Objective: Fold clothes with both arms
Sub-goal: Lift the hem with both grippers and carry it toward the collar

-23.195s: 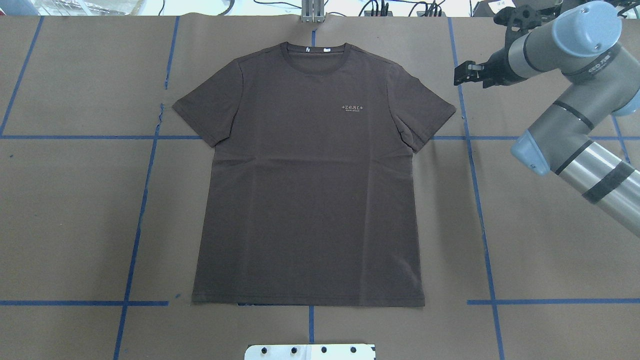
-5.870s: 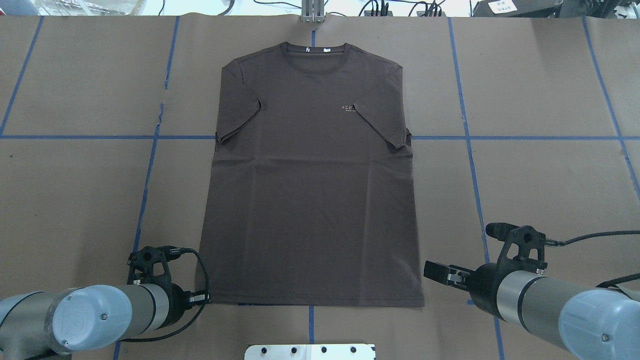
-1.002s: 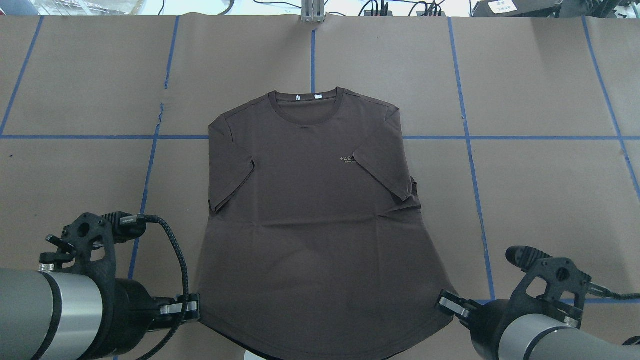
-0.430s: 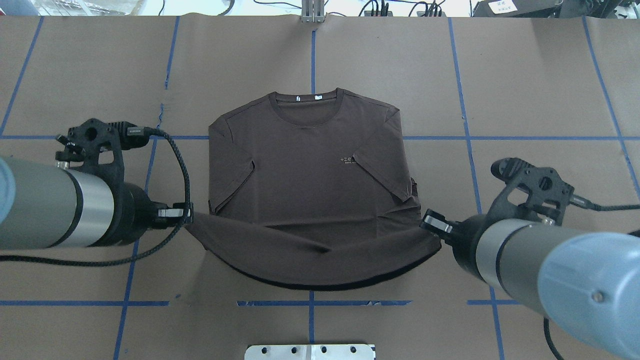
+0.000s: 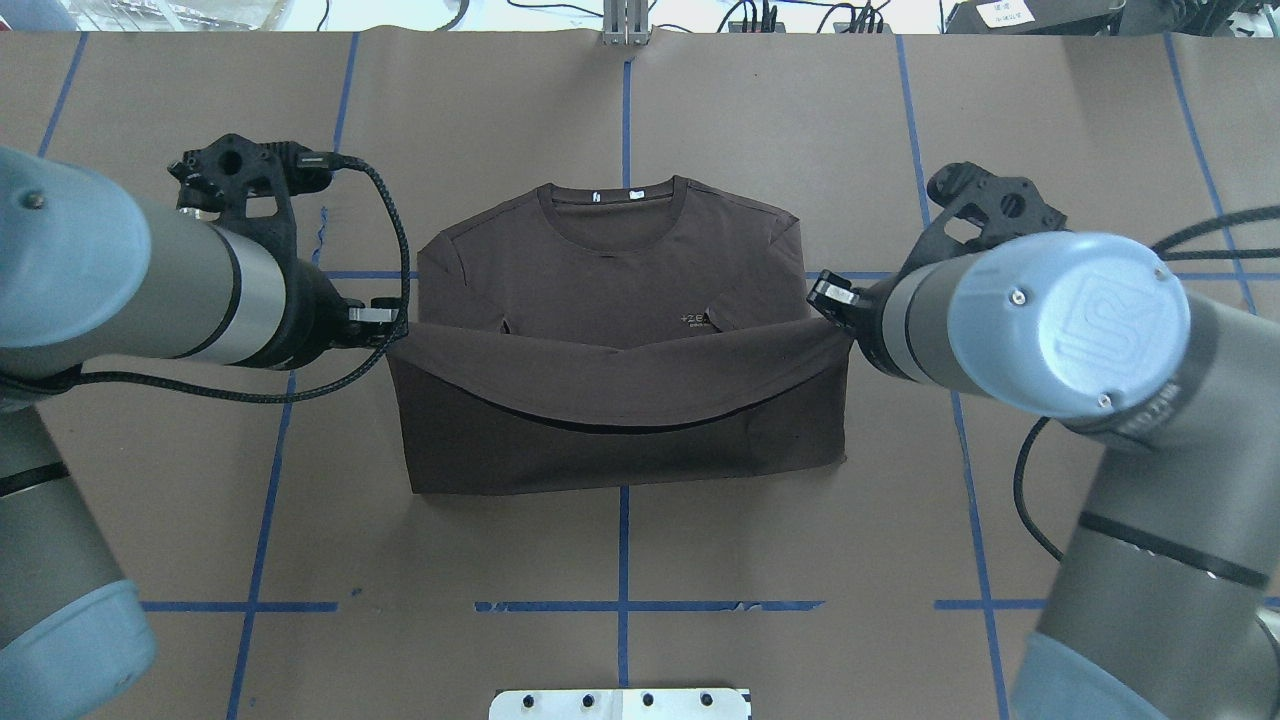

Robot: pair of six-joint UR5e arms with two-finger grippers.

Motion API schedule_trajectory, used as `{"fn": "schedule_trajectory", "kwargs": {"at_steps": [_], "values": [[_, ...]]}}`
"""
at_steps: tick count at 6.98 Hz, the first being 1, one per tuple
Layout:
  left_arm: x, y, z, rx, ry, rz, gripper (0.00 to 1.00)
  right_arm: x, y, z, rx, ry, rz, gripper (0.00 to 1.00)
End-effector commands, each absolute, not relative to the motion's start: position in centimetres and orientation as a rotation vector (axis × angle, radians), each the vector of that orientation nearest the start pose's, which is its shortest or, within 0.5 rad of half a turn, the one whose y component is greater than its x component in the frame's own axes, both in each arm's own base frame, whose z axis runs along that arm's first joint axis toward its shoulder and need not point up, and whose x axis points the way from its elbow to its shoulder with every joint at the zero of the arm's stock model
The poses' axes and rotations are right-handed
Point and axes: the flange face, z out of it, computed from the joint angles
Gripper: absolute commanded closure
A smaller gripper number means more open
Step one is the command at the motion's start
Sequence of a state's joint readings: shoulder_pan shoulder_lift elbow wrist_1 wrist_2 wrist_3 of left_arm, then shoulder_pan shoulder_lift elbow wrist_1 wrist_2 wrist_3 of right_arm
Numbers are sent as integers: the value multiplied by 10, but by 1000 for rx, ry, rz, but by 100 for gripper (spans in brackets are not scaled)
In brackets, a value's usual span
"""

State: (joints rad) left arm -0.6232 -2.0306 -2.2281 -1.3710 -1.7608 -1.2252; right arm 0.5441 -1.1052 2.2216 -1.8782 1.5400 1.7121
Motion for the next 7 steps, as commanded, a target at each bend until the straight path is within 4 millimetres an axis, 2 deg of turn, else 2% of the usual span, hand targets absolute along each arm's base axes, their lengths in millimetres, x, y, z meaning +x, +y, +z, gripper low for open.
{"fn": "schedule_trajectory", "kwargs": {"at_steps": [1,4,6,7], "values": [[368,-450,205,326,884,-189,100,-393,-458,223,210,-799,702,100],[418,-535,265,373,858,-184,100,-449,-525,264,227,-764,711,100],[441,-560,314,372,850,-188,100,-479,-557,303,236,-763,712,100],[447,-566,324,367,838,-184,100,-482,-561,313,241,-757,699,100]]}}
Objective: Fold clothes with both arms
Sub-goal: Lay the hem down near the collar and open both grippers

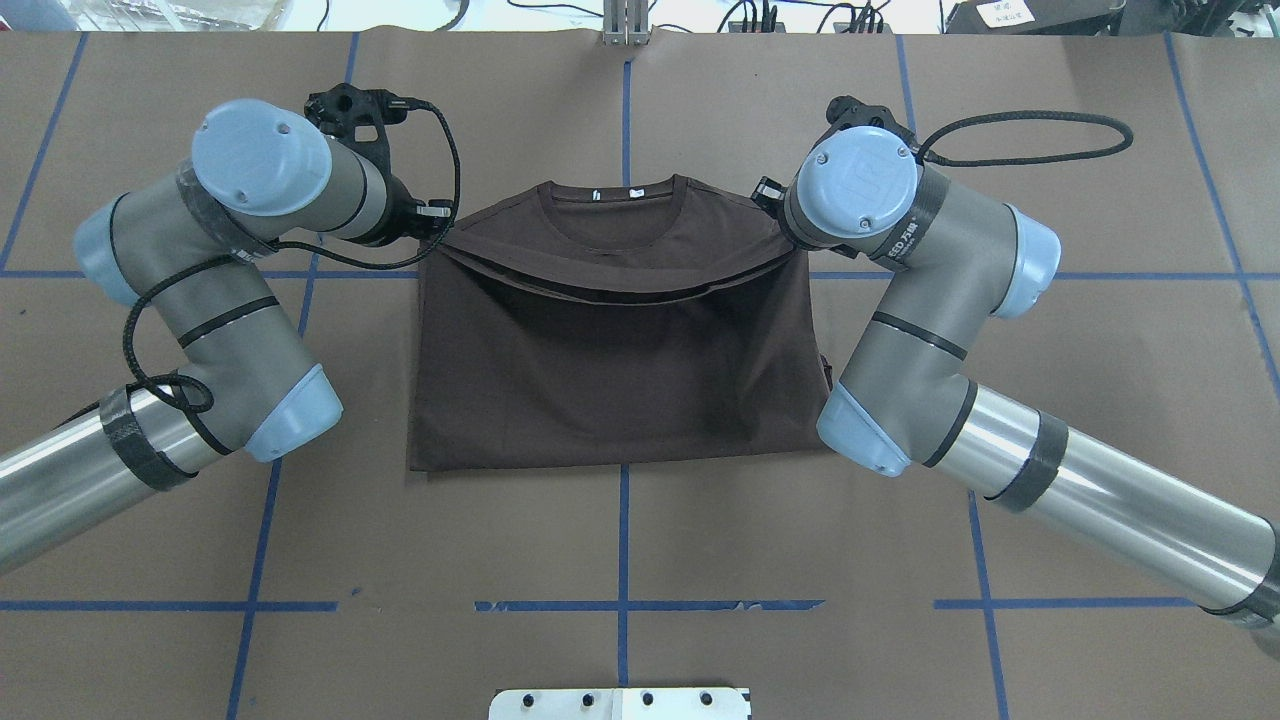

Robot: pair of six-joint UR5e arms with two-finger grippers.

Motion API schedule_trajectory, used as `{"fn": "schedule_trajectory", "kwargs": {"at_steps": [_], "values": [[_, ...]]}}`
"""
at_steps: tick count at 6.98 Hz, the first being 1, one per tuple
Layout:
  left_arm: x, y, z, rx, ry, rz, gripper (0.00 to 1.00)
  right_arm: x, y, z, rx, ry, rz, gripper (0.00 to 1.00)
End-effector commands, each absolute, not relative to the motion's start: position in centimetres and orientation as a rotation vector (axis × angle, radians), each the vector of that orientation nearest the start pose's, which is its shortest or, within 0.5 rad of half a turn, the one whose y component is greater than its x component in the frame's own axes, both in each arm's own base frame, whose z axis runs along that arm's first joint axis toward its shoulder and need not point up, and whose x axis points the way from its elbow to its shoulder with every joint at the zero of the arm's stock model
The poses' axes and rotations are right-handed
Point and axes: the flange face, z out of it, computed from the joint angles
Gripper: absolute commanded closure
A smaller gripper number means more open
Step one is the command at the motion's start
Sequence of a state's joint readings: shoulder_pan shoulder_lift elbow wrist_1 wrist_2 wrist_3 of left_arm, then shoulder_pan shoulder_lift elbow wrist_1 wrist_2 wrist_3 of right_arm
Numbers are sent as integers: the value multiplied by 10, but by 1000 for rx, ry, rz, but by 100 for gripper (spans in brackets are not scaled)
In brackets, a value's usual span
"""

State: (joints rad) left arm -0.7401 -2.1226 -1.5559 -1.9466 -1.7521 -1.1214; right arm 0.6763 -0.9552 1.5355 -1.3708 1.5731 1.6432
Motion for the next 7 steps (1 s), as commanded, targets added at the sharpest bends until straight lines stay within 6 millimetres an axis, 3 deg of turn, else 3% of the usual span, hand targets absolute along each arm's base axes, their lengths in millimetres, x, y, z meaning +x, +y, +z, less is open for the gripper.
{"fn": "schedule_trajectory", "kwargs": {"at_steps": [1,7], "values": [[449,-565,324,365,837,-181,100,-482,-562,316,241,-751,700,100],[450,-562,330,360,831,-178,100,-479,-568,327,261,-719,638,100]]}}
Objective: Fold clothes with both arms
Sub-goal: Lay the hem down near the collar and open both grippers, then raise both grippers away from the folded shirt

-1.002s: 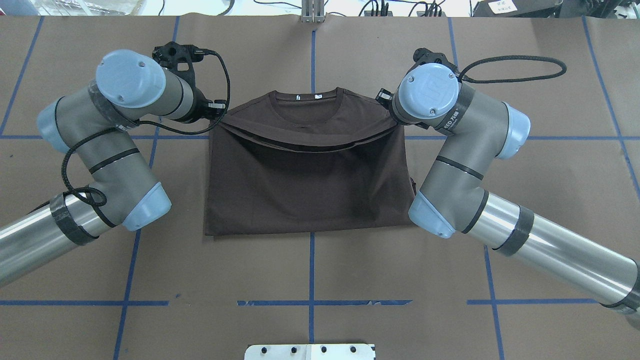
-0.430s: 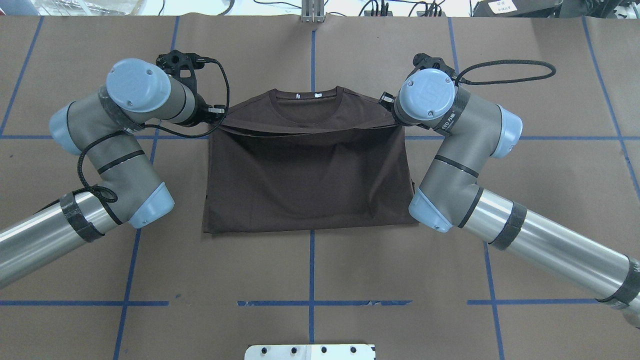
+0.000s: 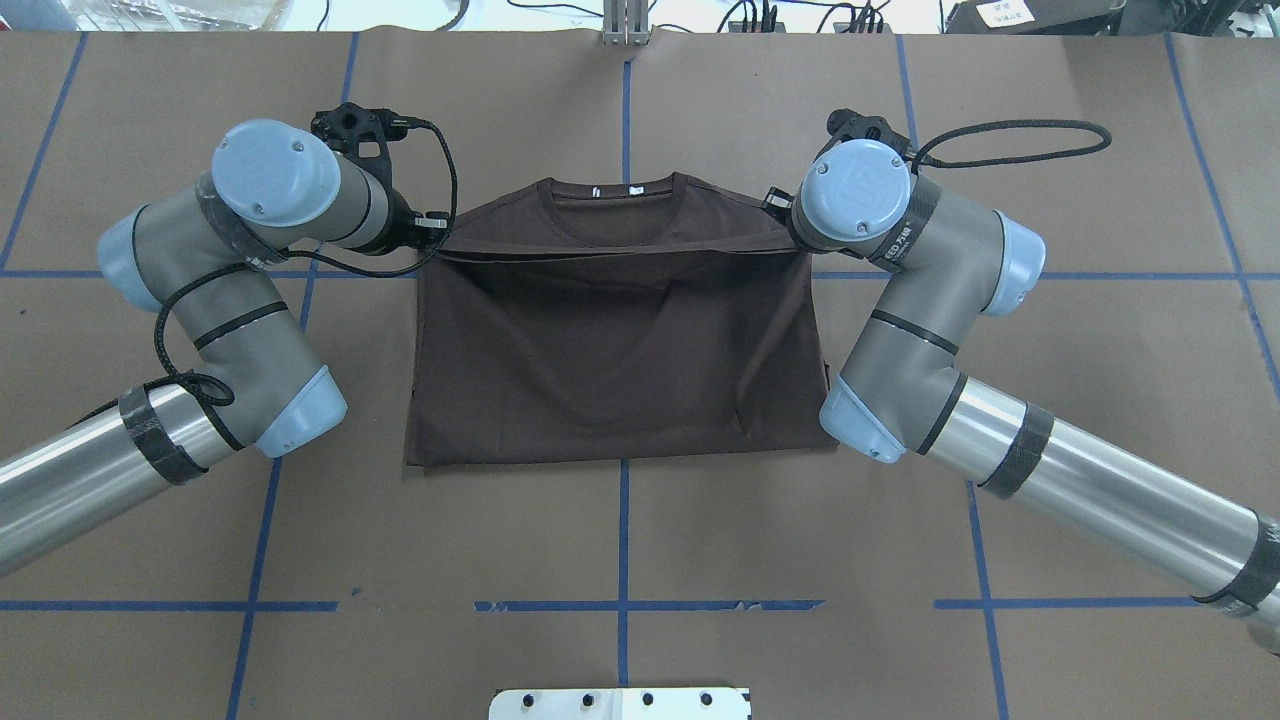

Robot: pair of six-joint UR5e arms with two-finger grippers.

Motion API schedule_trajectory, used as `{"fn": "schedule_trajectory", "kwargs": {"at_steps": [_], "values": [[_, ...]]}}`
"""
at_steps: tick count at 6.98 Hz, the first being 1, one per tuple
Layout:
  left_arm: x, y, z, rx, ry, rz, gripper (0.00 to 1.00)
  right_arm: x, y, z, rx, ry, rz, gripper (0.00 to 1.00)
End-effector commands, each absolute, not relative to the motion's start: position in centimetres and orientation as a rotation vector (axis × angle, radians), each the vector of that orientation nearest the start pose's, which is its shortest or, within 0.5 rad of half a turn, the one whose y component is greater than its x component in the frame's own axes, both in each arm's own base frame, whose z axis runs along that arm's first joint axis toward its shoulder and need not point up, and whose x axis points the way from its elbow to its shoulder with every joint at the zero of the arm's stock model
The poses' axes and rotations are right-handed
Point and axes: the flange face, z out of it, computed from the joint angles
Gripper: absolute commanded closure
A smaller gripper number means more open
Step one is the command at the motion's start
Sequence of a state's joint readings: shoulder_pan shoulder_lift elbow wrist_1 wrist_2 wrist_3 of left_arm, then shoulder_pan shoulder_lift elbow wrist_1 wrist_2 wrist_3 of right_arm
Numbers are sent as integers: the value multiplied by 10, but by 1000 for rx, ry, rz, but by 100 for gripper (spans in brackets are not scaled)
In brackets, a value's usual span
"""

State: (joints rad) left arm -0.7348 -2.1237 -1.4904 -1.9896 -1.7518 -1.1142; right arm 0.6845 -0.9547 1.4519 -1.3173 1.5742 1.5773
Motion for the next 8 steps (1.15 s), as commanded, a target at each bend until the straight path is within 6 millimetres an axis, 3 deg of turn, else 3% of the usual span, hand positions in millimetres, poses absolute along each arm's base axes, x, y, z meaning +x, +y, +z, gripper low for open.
{"fn": "schedule_trajectory", "kwargs": {"at_steps": [1,2,3,4,5,6,7,8], "values": [[449,-563,329,369,829,-162,100,-478,-568,332,265,-709,629,100],[449,-563,329,369,830,-160,74,-480,-567,334,276,-697,596,1],[447,-562,327,407,813,-77,1,-479,-569,326,299,-701,528,0],[436,-557,315,456,822,-2,0,-461,-580,320,302,-713,484,0],[412,-534,319,466,837,2,0,-440,-586,313,280,-750,409,0],[390,-508,322,459,866,-8,0,-433,-583,313,285,-755,395,0],[382,-482,329,408,912,-48,0,-432,-583,313,286,-756,397,0],[400,-444,327,345,967,-83,0,-432,-581,314,286,-756,399,0]]}}
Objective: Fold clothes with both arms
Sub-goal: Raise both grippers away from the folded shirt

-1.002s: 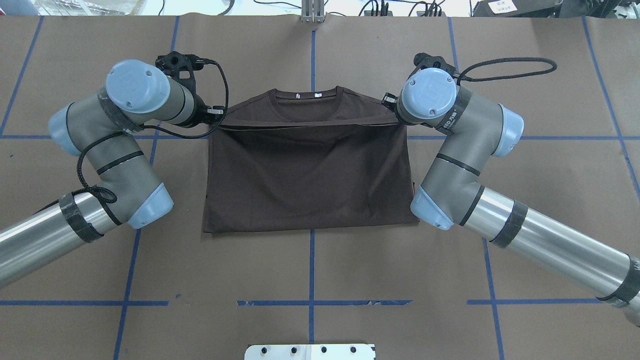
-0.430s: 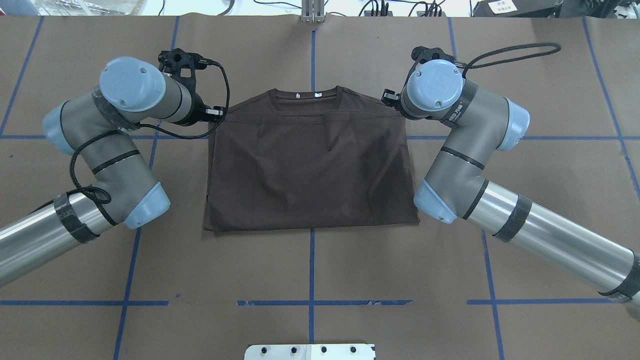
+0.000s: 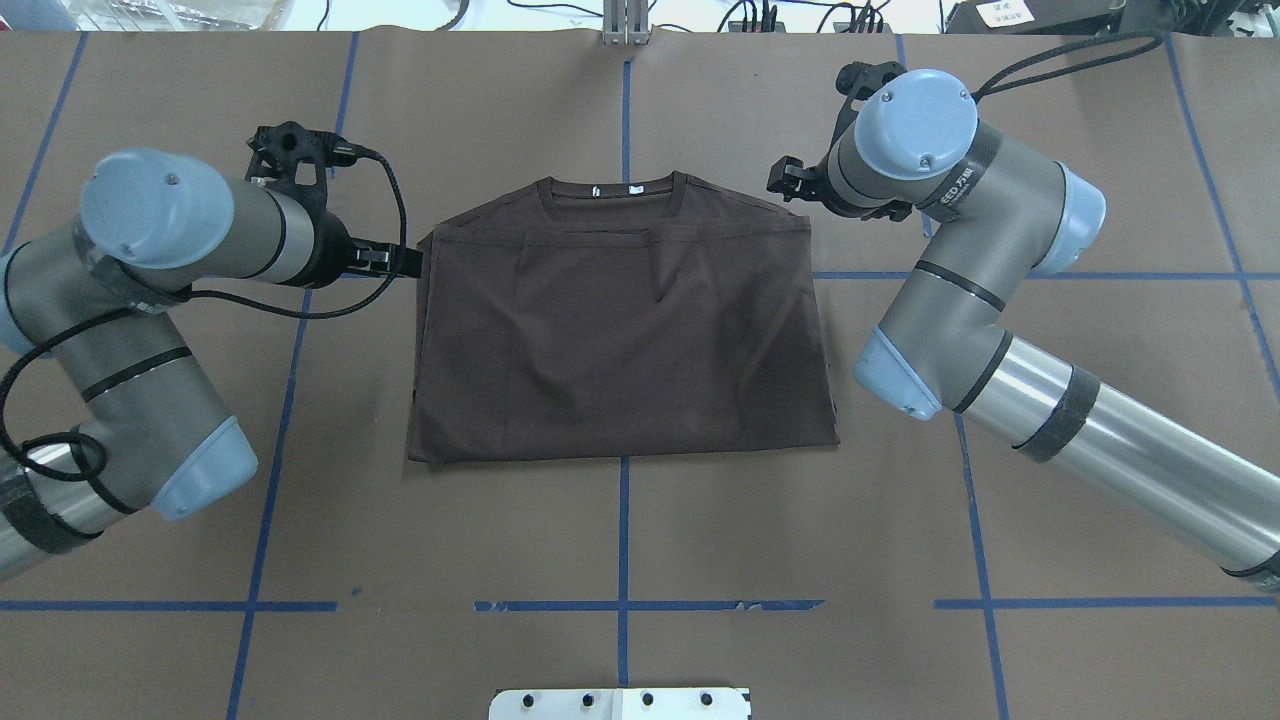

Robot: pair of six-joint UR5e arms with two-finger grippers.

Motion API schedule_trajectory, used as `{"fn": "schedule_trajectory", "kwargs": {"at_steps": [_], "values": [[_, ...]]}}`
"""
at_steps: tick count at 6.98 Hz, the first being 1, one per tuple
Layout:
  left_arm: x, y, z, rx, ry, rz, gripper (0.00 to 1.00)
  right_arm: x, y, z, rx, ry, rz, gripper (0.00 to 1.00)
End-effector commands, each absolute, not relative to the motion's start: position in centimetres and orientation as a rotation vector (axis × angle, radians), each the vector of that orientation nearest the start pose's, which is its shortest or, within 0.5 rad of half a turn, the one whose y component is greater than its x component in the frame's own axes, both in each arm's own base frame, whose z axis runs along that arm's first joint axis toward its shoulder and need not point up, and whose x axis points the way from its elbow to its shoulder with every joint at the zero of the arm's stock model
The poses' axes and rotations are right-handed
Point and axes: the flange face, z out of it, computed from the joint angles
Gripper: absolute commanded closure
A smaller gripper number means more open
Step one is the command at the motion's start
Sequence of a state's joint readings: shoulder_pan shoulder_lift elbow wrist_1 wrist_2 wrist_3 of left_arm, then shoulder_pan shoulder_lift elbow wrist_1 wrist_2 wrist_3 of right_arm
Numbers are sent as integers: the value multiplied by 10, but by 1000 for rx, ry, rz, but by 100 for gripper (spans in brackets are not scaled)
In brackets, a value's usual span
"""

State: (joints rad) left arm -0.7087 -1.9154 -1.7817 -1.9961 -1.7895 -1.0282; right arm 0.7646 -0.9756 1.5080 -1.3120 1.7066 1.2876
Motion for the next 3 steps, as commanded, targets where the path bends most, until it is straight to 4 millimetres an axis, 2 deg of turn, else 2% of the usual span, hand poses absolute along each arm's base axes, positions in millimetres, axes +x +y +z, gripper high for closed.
{"fn": "schedule_trajectory", "kwargs": {"at_steps": [1,2,3], "values": [[420,-413,332,264,1012,-143,30,-431,-580,312,290,-761,397,0],[437,-389,343,226,1028,-199,49,-430,-579,311,291,-762,397,0],[445,-371,359,205,1017,-230,51,-430,-579,311,291,-762,397,0]]}}
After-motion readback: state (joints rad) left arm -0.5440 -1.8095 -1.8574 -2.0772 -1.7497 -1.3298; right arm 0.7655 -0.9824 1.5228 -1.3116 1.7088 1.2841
